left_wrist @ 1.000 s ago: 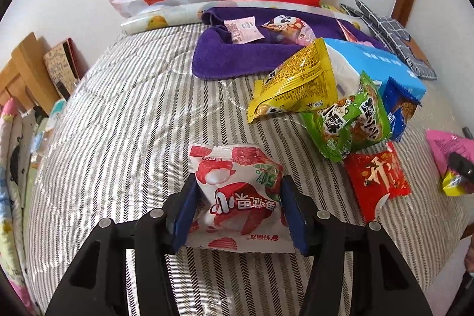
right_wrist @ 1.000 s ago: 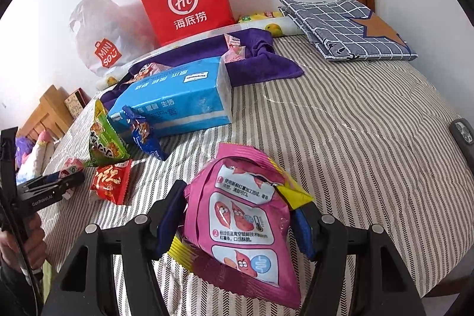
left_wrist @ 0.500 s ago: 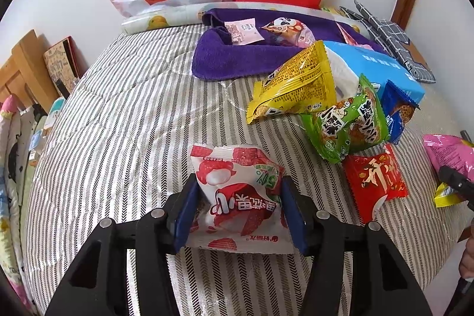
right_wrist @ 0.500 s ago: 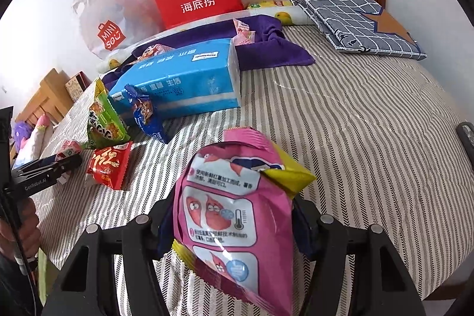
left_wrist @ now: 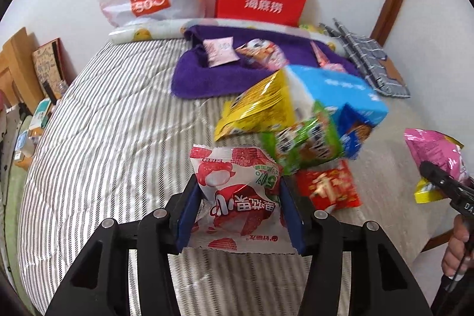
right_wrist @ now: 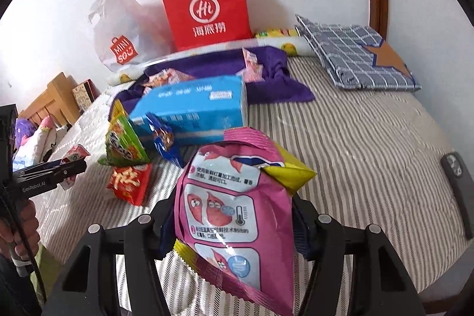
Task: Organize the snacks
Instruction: 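Lift both held bags and carry them over the purple towel, then lower both bags onto the purple towel and open both tools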
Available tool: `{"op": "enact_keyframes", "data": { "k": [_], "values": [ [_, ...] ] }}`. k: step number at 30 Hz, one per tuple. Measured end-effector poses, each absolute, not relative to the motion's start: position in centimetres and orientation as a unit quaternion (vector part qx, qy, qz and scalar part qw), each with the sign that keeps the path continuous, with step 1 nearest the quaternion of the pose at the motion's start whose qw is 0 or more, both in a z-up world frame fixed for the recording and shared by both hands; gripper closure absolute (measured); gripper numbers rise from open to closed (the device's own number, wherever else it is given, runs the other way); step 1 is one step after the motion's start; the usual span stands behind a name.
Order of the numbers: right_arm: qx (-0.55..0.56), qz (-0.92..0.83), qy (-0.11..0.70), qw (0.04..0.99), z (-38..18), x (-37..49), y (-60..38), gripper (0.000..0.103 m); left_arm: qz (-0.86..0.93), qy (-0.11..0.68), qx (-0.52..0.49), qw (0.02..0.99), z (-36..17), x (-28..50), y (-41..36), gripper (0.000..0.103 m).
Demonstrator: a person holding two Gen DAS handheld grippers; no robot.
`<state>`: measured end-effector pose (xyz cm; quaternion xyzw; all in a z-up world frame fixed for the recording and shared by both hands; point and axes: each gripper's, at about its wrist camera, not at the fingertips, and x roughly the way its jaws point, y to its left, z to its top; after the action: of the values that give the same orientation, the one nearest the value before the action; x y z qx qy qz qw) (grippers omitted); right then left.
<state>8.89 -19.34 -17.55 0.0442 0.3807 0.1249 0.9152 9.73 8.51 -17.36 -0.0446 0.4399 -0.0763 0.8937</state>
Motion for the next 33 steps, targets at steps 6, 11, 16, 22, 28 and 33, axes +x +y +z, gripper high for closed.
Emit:
{"op": "enact_keyframes", "data": {
  "k": [6, 11, 16, 22, 28, 33],
  "values": [
    [0.036, 0.129, 0.362, 0.922, -15.8, 10.1, -18.5, 0.043, -0.098, 0.43, -0.053, 0.896, -15.7, 11.0, 6.9, 0.051],
    [0.037, 0.136, 0.347, 0.927, -14.5, 11.6, -18.1, 0.043, -0.115, 0.42, -0.064, 0.898, -14.0, 12.7, 6.0, 0.051],
    [0.034, 0.143, 0.33, 0.933, -13.1, 13.8, -17.6, 0.043, -0.126, 0.408, -0.065, 0.902, -12.0, 15.0, 5.0, 0.051],
    [0.028, 0.149, 0.314, 0.937, -12.0, 17.5, -17.4, 0.043, -0.128, 0.394, -0.079, 0.907, -10.2, 18.9, 4.8, 0.051],
    [0.003, 0.145, 0.293, 0.945, -11.6, 21.9, -16.9, 0.043, -0.117, 0.378, -0.08, 0.915, -9.4, 23.2, 4.8, 0.051],
    [-0.006, 0.152, 0.293, 0.944, -11.7, 26.0, -15.8, 0.043, -0.107, 0.377, -0.086, 0.916, -9.4, 26.8, 4.9, 0.051]
  ]
}}
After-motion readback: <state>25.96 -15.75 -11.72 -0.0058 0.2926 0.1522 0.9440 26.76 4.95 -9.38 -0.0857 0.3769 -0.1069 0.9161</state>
